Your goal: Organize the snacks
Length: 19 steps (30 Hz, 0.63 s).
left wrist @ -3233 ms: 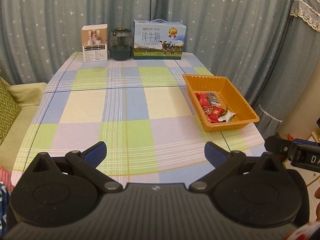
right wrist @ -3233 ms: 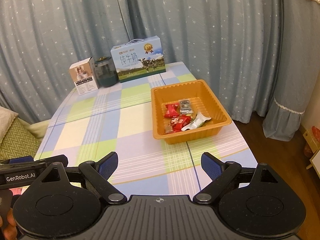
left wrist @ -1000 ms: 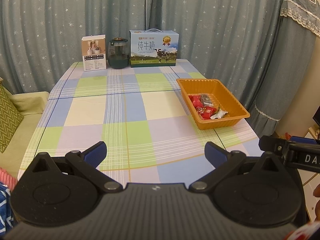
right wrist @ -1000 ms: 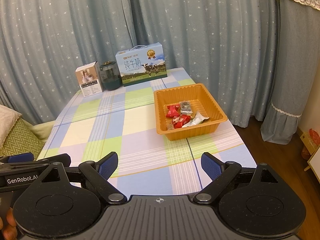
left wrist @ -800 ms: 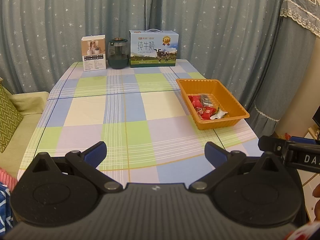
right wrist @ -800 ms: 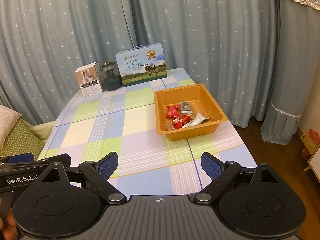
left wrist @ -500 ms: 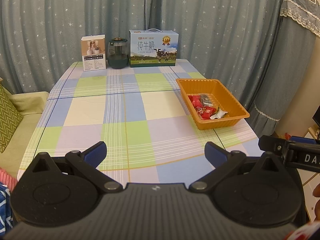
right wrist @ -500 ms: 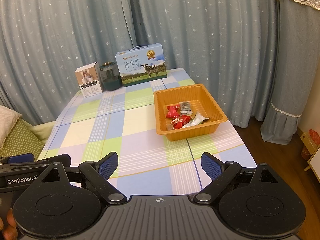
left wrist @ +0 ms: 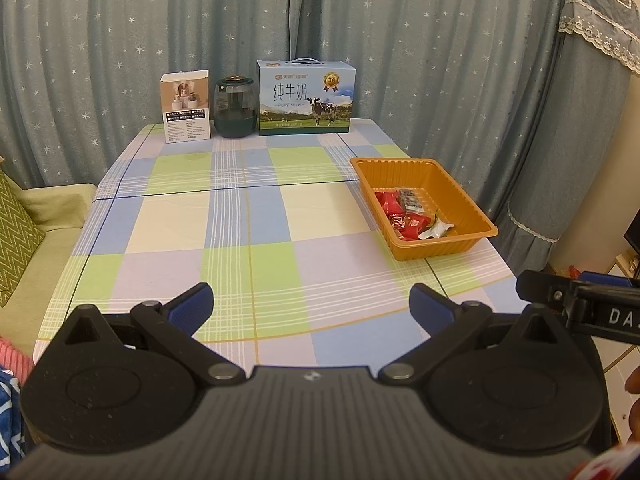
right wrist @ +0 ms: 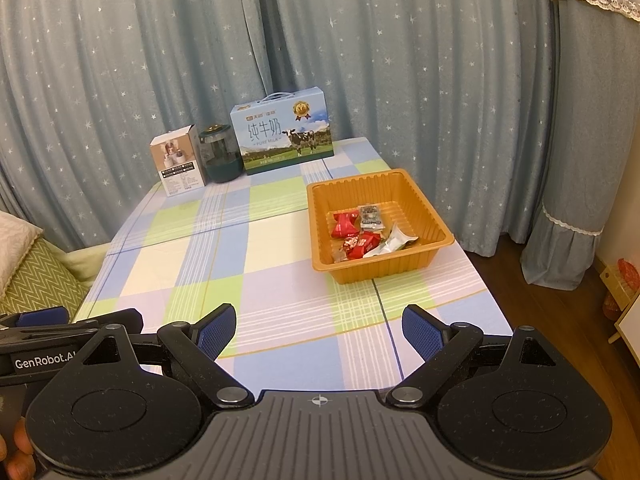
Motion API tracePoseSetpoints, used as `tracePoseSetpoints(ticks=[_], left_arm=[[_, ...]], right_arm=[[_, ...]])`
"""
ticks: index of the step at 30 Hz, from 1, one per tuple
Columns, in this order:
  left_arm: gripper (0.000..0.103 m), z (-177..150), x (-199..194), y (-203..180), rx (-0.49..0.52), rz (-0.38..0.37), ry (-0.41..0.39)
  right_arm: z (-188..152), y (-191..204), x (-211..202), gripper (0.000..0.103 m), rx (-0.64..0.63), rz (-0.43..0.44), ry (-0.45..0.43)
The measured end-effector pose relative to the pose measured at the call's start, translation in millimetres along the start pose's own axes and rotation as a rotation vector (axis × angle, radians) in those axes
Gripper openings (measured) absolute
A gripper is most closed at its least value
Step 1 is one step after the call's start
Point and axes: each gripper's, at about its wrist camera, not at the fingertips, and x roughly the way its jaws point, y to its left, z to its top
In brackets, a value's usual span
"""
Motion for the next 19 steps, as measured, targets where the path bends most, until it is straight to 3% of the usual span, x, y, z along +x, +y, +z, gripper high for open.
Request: tracePoseSetpoints(ticks=[19], left_arm=[[0.103,1.4,2.0,-9.5,0.017,0.006,-0.026]], right_arm=[[1.8,0.0,-0.5,0.090,0.001,-0.001,-0.005]])
